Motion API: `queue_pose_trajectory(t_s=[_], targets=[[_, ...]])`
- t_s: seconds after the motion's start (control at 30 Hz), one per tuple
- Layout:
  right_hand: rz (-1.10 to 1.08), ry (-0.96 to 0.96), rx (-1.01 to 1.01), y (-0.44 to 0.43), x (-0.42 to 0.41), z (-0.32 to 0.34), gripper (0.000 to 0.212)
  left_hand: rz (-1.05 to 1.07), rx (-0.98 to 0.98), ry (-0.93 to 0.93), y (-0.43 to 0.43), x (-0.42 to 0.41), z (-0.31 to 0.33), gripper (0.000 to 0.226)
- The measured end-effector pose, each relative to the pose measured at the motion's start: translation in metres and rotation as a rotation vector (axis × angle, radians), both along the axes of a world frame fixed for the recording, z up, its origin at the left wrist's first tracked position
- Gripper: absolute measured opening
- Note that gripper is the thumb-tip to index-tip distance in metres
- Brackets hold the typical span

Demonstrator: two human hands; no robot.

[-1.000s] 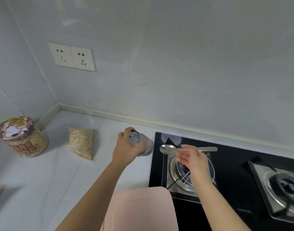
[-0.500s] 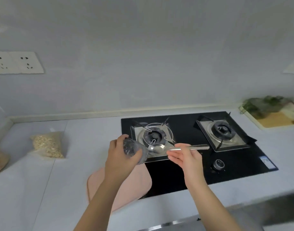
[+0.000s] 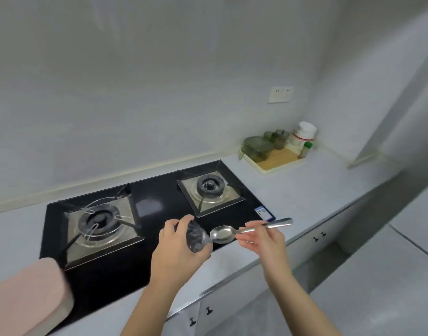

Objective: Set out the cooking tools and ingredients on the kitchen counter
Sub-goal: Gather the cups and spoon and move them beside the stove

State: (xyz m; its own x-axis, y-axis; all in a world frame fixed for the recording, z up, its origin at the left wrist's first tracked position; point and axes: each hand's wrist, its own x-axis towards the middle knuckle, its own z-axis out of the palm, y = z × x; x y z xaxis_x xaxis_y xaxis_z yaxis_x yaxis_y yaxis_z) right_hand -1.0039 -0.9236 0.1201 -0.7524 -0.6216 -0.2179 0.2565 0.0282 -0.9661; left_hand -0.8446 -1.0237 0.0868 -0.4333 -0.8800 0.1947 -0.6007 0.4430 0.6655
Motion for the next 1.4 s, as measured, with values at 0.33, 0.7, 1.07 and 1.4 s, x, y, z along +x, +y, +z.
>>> queue_pose_trajectory(t_s=[0.33,0.7,1.07,1.4], targets=[[-0.194,-0.01,-0.022,0.065,-0.152,-0.003,0.022,-0.198,-0.039,-0.033,0.035,-0.173,0.004,0.071],[-0.294,0.046,0.07,0.03,-0.359,-0.011,0.021,-0.344,-0.016,-0.109,-0.016,-0.393,-0.02,0.066],[-0.311,0.051,0.087,-0.03,-0.525,0.004,0.022,-0.297,-0.107,-0.083,-0.09,-0.567,-0.018,0.065],[-0.165,0.044,0.073,-0.133,-0.665,-0.005,0.021,-0.163,-0.07,-0.222,-0.173,-0.681,-0.032,0.074]])
